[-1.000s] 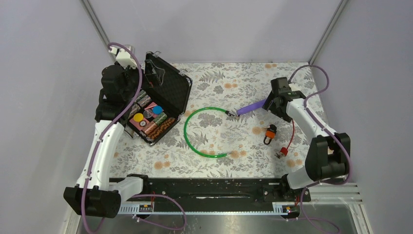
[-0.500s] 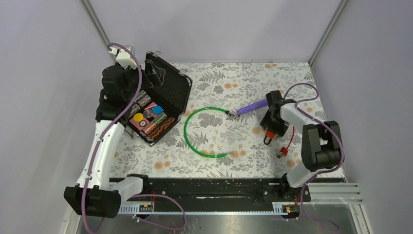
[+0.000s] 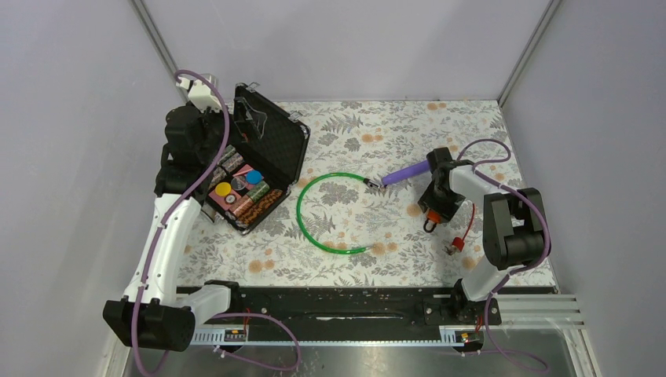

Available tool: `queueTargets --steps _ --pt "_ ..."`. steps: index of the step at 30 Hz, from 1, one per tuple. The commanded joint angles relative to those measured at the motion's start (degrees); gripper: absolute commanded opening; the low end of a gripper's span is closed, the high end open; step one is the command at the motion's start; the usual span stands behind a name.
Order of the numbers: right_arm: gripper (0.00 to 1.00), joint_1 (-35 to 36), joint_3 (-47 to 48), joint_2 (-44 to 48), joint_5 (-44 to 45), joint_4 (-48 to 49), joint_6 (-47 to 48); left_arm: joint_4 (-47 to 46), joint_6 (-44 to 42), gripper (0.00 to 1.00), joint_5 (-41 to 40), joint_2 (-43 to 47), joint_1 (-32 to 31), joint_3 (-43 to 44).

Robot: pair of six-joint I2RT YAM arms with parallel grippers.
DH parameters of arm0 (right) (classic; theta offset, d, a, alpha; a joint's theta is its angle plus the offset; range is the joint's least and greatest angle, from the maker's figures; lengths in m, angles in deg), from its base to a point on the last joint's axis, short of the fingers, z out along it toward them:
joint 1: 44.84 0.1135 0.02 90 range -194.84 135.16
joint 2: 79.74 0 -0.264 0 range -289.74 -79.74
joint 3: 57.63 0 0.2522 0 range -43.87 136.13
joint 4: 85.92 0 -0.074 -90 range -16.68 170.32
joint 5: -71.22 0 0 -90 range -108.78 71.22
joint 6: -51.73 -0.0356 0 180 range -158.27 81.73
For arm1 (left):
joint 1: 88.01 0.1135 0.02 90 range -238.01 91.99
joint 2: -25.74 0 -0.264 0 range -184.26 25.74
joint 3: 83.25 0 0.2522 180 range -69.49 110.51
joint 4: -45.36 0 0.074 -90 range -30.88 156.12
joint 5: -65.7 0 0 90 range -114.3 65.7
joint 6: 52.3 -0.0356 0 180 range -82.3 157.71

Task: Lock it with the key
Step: Pick up the lock from the center of the board, then lock the lock.

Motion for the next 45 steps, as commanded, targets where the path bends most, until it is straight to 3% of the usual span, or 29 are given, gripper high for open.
queueTargets --steps 1,5,8,16,21,28,35,45 --pt "0.62 -0.2 1.4 -0.3 0.1 -0.5 -2.5 -0.9 -1.1 0.99 -0.9 0.9 0.2 0.4" --pt "0.36 -0.1 2.1 -0.7 -0.3 -0.3 -2.8 -0.9 -1.2 0.99 -1.1 0.9 0.2 0.4" --pt "0.27 -0.1 2.0 0.4 -1.2 0.8 -3.1 -0.9 -1.2 0.99 -1.2 0.9 0.2 0.1" --pt "0.26 -0.2 4.3 5.4 -6.6 2.8 -5.2 -1.5 0.0 0.99 0.4 1.5 0.2 -1.7" --pt "0.26 -0.7 6.4 8.2 -16.9 7.7 -12.9 -8.3 3.2 0.99 8.2 2.8 -1.8 -7.9" --pt "0.25 1.0 13.7 9.6 -23.4 9.4 -23.6 -23.3 9.8 0.99 6.1 3.5 -16.1 -20.7" --pt "0.25 8.6 14.5 14.5 -22.0 8.8 -32.6 -26.6 10.4 0.99 5.3 -4.3 -29.1 -19.3" --pt "0.27 15.1 13.0 19.0 -24.0 11.3 -23.5 -30.0 18.2 0.97 4.6 -7.4 -32.7 -20.4"
